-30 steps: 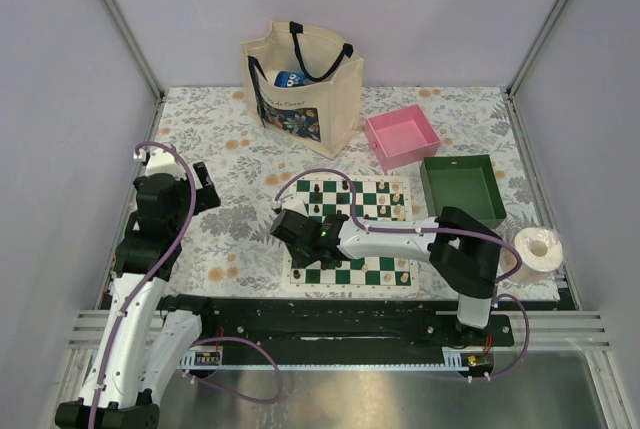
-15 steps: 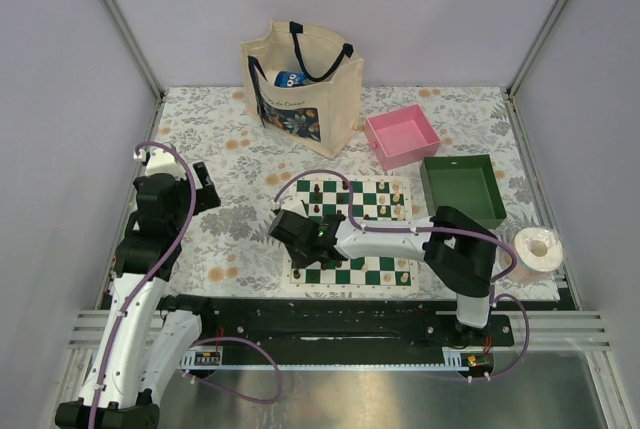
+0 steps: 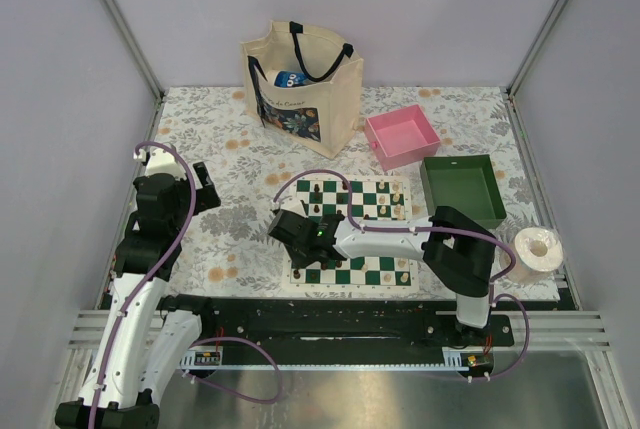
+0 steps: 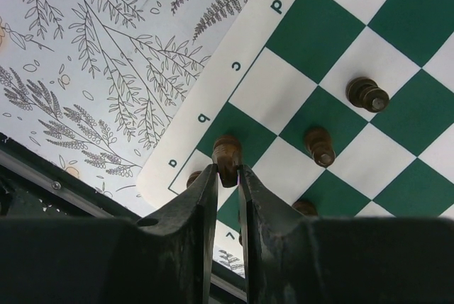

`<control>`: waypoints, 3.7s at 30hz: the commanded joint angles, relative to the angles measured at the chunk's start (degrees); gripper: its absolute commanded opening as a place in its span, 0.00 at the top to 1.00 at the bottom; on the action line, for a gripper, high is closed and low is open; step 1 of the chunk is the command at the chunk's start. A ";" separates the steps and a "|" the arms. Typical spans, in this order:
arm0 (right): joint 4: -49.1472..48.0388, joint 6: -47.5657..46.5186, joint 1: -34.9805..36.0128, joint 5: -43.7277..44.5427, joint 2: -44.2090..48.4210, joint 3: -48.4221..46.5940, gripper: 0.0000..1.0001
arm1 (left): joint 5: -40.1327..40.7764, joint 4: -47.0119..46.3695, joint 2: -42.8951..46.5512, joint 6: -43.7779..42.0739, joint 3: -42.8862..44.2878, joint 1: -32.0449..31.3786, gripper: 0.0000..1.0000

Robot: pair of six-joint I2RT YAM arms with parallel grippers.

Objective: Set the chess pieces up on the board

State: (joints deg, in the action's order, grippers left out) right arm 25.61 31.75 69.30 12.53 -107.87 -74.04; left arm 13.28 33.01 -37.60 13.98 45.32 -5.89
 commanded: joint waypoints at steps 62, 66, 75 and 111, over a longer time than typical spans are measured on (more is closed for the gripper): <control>4.37 -8.28 -5.40 -7.43 -7.70 -11.30 0.57 | 0.26 -1.64 0.60 0.08 0.56 0.27 0.01; 3.49 -8.19 -5.40 -9.19 -8.23 -11.21 0.57 | 0.17 -1.64 0.43 0.08 0.56 0.27 0.01; 3.40 -8.19 -5.58 -9.46 -9.99 -11.48 0.57 | 0.17 -1.64 0.43 0.08 0.65 0.27 0.01; 4.28 -9.69 -7.16 -13.77 -14.03 -14.82 0.59 | 0.17 -1.64 0.60 0.00 0.56 0.27 0.01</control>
State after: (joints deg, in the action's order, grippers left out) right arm 29.95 23.09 62.70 0.71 -119.61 -86.70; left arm 13.30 33.01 -37.54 13.96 45.32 -5.89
